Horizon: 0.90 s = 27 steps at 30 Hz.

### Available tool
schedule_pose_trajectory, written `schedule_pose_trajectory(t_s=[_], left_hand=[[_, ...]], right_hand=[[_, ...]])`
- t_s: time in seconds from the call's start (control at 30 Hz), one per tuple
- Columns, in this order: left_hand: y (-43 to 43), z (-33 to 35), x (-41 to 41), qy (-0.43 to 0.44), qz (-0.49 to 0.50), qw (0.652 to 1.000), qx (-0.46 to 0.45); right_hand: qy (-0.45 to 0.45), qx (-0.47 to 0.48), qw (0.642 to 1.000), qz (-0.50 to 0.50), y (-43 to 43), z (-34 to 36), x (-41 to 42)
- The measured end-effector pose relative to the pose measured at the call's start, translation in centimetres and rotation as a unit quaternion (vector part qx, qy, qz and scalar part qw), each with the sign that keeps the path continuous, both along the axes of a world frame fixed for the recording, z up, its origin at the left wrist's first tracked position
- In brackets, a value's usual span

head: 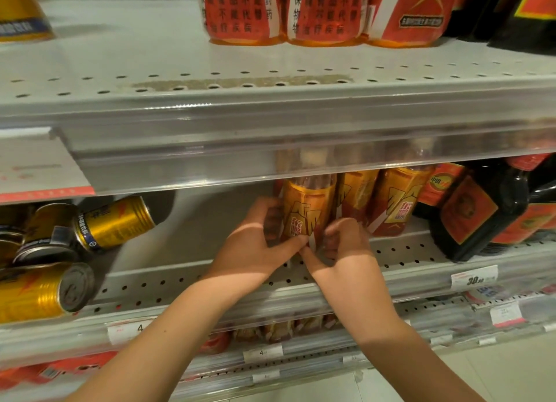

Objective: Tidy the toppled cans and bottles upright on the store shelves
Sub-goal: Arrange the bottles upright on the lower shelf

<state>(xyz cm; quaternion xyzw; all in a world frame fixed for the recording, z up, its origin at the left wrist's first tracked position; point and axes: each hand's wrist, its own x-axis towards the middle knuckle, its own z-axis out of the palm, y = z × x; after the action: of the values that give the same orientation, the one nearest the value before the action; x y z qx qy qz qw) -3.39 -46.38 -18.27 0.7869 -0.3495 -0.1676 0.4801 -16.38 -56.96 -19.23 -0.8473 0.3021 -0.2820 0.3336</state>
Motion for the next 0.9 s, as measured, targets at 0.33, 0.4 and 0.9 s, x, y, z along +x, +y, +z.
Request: schedule_pose_trajectory(t_s=[0.33, 0.4, 0.9], left_hand=[[-1.6, -0.7, -1.1, -0.025, 0.092, 0.995, 0.007], [-1.5, -0.9, -0.8, -0.01, 0.09, 0.996, 0.007], [-2.3, -0.8, -1.1, -0.004, 0.087, 0.994, 0.062]], right_hand=[[-0.001, 0.037, 0.999, 0.012, -1.7, -0.5, 0.3], [-0.005, 0.038, 0.999, 0.027, -1.5, -0.6, 0.2], [0.04, 0.029, 0.999, 0.021, -6.2, -0.3, -1.8]])
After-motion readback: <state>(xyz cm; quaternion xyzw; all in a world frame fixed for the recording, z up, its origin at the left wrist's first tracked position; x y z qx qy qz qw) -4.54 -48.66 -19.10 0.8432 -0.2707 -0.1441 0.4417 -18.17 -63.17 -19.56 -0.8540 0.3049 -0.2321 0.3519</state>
